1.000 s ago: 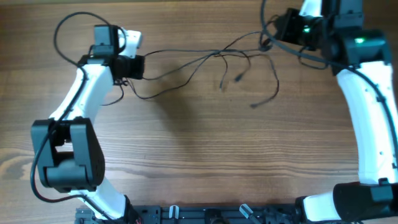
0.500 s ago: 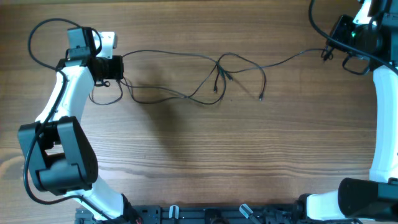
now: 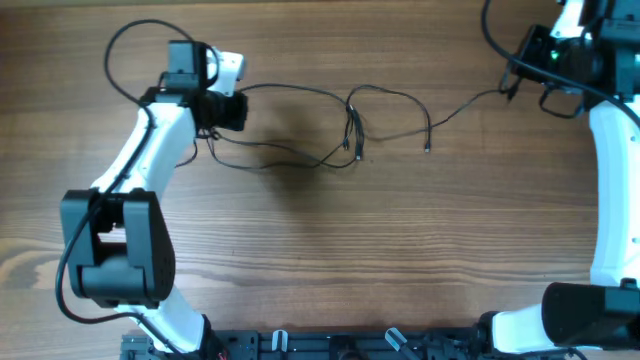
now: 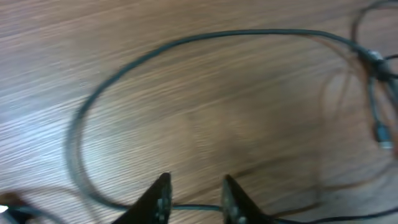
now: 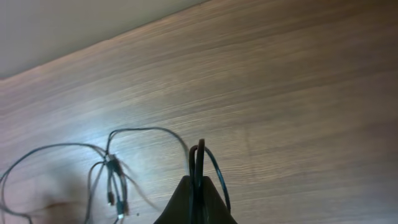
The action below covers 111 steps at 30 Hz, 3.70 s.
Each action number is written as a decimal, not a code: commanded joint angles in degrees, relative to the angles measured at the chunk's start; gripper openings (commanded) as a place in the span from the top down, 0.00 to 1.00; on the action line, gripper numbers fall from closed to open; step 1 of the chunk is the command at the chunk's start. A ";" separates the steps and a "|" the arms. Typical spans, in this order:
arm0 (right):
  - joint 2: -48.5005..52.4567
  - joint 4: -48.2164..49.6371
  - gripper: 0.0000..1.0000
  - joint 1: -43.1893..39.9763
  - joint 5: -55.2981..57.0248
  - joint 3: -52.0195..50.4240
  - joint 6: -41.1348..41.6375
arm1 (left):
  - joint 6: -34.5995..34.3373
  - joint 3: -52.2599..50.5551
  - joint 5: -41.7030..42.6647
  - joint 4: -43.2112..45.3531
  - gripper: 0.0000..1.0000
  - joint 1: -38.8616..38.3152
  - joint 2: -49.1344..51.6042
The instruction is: Untangle cables
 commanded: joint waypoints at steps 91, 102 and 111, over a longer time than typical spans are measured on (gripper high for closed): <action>23.78 22.16 0.66 4.17 -2.84 -0.48 -8.85 | -9.14 6.43 10.45 -15.56 0.41 -2.75 -16.24; 23.78 5.01 0.47 6.01 -3.78 -0.48 -1.81 | -8.90 6.43 8.17 -15.50 0.41 -2.75 -16.24; 23.78 -1.42 0.45 11.39 8.94 -0.50 11.78 | -7.08 6.43 7.08 -15.50 0.41 -2.73 -16.24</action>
